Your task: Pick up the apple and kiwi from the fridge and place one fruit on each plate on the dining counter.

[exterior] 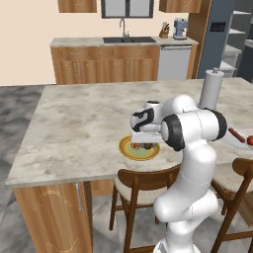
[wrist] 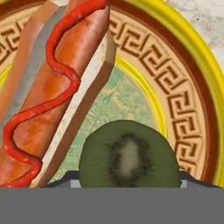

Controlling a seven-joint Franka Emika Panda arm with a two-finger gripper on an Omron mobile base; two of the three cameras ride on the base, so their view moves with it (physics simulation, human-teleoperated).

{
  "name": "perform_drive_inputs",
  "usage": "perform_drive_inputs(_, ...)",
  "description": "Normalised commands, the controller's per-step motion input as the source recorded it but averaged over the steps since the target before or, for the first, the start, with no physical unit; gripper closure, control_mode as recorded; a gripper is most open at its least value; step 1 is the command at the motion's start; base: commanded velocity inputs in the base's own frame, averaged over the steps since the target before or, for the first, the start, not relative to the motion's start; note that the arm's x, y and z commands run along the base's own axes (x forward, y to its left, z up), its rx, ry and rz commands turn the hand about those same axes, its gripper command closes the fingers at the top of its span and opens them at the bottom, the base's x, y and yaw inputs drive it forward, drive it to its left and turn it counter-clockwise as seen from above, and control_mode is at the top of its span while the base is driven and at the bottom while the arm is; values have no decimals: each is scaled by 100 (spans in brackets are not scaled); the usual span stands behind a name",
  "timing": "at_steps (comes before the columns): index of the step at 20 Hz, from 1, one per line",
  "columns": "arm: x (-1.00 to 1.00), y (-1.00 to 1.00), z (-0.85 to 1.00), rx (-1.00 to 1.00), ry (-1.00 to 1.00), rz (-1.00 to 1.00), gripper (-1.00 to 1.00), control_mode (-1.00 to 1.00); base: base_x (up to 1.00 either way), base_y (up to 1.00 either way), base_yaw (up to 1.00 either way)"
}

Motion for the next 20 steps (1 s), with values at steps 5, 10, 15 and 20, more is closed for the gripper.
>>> perform_drive_inputs(5, -10, 7, -29, 0, -5, 0, -100, -100, 0, 0, 0)
perform_drive_inputs(10, -35, 0, 4, 0, -6, 0, -100, -100, 0, 0, 0)
perform_drive_inputs(15, -51, -1, 45, 0, -8, 0, -100, -100, 0, 0, 0)
perform_drive_inputs(20, -54, -11, 80, 0, -15, -1, -100, -100, 0, 0, 0)
